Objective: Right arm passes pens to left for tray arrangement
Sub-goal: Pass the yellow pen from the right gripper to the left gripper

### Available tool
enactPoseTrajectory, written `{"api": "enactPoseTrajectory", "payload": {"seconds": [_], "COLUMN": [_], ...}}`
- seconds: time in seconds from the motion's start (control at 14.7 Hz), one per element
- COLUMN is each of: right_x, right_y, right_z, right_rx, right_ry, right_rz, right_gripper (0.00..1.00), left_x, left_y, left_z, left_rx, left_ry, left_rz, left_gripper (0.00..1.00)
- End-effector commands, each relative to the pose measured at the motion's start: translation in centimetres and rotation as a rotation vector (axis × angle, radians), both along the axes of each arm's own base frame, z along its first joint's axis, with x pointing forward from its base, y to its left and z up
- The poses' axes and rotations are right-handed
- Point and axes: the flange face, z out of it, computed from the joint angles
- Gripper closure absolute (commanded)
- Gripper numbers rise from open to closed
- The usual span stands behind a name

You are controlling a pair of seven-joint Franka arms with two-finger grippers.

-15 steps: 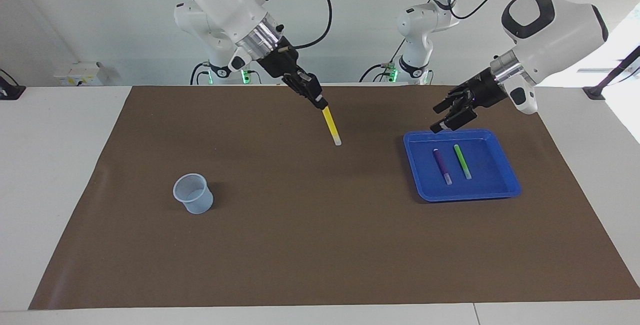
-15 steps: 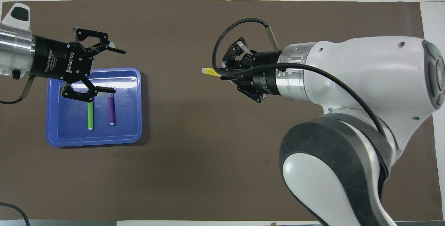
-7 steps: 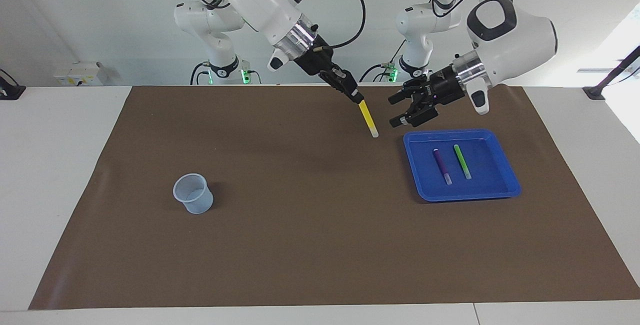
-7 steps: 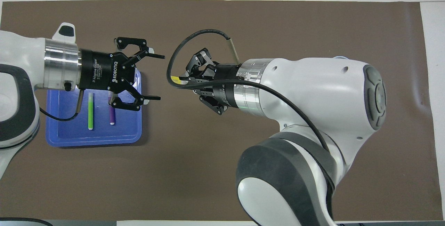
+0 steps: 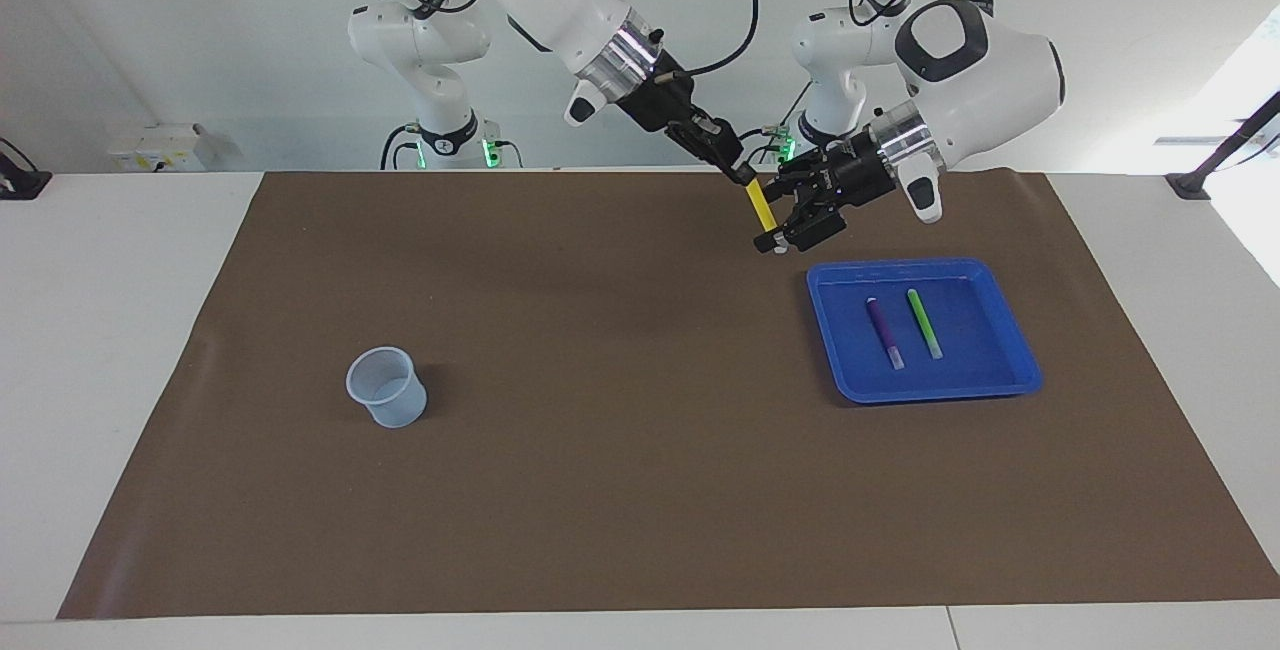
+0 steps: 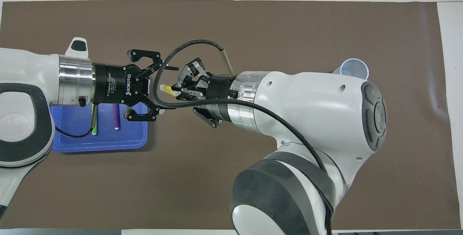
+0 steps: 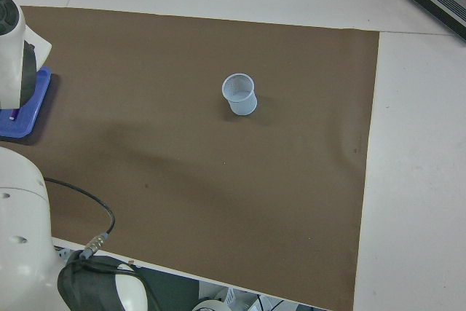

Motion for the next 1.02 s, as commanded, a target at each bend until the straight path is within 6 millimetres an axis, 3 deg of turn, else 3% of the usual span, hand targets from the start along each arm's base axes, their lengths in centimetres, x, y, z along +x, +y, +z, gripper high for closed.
{"api": "enactPoseTrajectory", "payload": {"seconds": [0.0, 0.41, 0.95], "right_x": [0.4, 0.3, 0.3], "right_y": [0.0, 0.1, 0.1], "right_z": [0.2, 0.2, 0.2], "right_rx": [0.021, 0.017, 0.016], "right_ry": [0.003, 0.003, -0.001], "right_rz": [-0.011, -0.008, -0.007], "right_gripper": [1.0, 1.0, 1.0], "left_x": [-0.9, -0.5, -0.5], "left_y": [0.8, 1.8, 1.8], "left_z": [0.3, 0.7, 0.7], "left_rx": [-0.013, -0.018, -0.018], "left_ry": [0.017, 0.012, 0.009], "left_rz": [-0.002, -0.006, -0.01], "left_gripper": [0.19, 0.25, 0.54]}}
